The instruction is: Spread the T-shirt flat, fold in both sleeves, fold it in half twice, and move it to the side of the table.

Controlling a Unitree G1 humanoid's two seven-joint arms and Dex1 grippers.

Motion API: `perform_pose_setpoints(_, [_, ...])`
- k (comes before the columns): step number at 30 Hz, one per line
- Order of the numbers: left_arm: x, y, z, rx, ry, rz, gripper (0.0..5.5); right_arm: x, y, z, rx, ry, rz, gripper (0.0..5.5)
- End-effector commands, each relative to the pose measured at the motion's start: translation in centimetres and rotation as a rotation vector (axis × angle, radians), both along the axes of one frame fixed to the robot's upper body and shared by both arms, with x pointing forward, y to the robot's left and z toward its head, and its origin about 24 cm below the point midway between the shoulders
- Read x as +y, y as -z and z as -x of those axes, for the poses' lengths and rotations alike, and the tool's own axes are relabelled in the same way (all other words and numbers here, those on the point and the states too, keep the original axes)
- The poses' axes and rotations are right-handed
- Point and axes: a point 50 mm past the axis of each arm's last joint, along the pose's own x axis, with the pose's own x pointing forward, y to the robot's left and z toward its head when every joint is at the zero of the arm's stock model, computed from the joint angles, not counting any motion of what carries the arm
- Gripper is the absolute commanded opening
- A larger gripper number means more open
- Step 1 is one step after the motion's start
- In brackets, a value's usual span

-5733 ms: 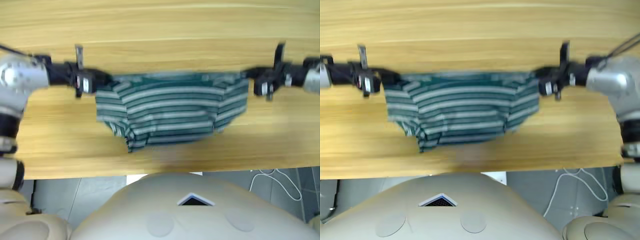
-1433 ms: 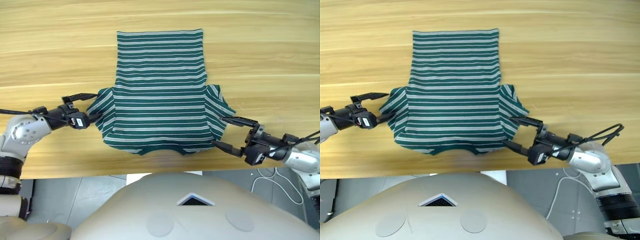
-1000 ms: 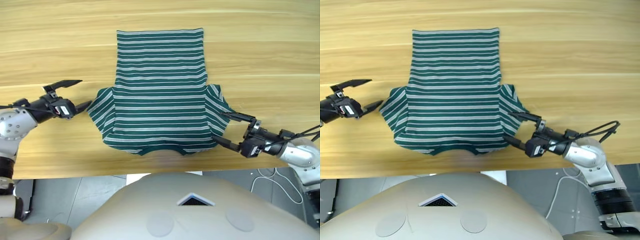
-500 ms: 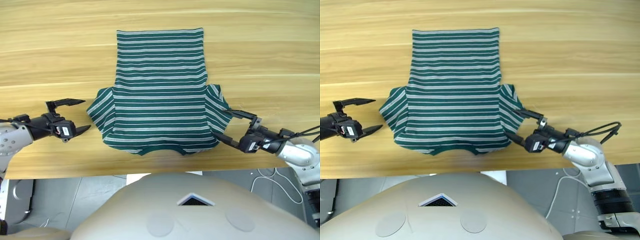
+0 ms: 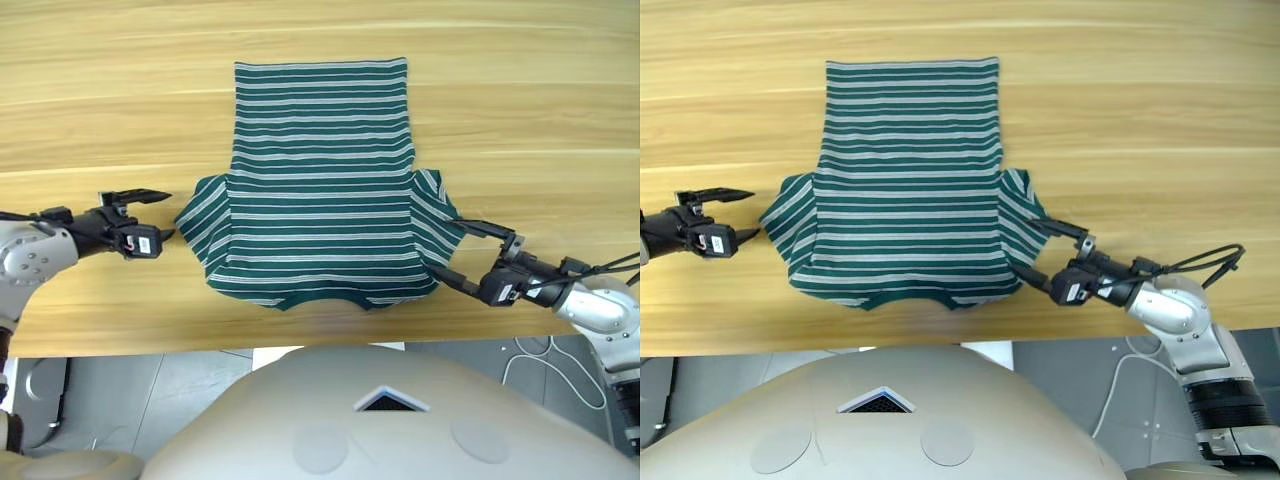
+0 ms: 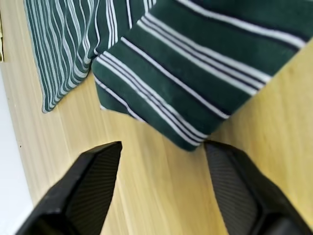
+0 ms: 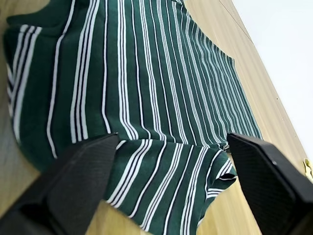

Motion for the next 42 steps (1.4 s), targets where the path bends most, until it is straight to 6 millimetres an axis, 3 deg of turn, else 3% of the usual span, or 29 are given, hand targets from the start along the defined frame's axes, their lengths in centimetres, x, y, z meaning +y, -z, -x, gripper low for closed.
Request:
perform_pose_setpoints(1, [-1.0,0.5,-0.2,0.025,0.023,0.009,2.65,-0.1,-0.3,-0.2,-0.011,-0.004,0.012,4.11])
perform_pose_setpoints(5, [-1.7,0.3,-0.3,0.045,0.029,0.029,1.98,-0.1,-0.2,-0.1,-0.009,-0.001,0.012,4.11])
perform_pose_setpoints(17, [-0.8,-0.1,-0.6,0.036,-0.037,-0.025,0.04,0.0,0.0,0.2,-0.001,-0.007,0.007,4.11])
perform_pose_setpoints(25, [-2.2,-0.5,-0.5,-0.018,0.011,0.123,0.02,0.1,0.1,0.2,-0.001,-0.010,0.004,4.11])
perform_pose_setpoints(32, [-2.5,-0.6,-1.2,-0.072,0.021,0.144,0.02,0.2,0.0,0.2,-0.005,-0.018,0.002,4.11])
perform_pose_setpoints(42, [-5.2,0.0,-2.1,-0.097,0.136,0.189,0.02,0.4,-0.1,0.1,-0.013,-0.030,0.004,4.11])
